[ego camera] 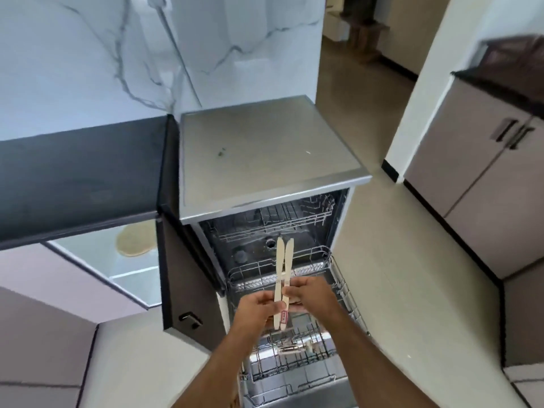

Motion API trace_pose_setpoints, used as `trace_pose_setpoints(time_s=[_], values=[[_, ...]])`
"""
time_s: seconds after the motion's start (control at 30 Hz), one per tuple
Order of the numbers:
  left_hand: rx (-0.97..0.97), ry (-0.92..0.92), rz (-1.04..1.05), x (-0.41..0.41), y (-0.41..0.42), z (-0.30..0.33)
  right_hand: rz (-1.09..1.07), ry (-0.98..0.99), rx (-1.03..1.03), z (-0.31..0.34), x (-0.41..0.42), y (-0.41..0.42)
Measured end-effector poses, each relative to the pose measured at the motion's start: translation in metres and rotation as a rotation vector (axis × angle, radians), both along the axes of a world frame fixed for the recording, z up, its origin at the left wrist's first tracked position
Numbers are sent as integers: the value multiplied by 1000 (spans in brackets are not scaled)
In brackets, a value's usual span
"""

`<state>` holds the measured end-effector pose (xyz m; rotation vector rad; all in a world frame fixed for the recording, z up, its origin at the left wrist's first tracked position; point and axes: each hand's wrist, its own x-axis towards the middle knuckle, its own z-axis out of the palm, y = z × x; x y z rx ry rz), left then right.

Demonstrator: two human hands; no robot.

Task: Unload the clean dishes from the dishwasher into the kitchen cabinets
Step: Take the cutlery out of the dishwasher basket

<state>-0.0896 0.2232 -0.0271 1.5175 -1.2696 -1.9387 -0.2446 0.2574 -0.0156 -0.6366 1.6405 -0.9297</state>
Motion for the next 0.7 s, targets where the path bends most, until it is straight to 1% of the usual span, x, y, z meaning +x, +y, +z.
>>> trace_pose_setpoints(time_s=[0.07, 0.2, 0.43, 0.7], values=[[-24, 5, 18, 6, 3, 12, 38, 2, -14, 11, 3, -3], [-79, -12, 88, 24, 14, 32, 90, -109, -45, 38, 22, -3], [-174, -49, 164, 66, 40, 45, 175, -162, -52, 50, 65, 5], [-204, -58, 228, 139, 74, 42, 328, -108, -69, 54, 135, 22]])
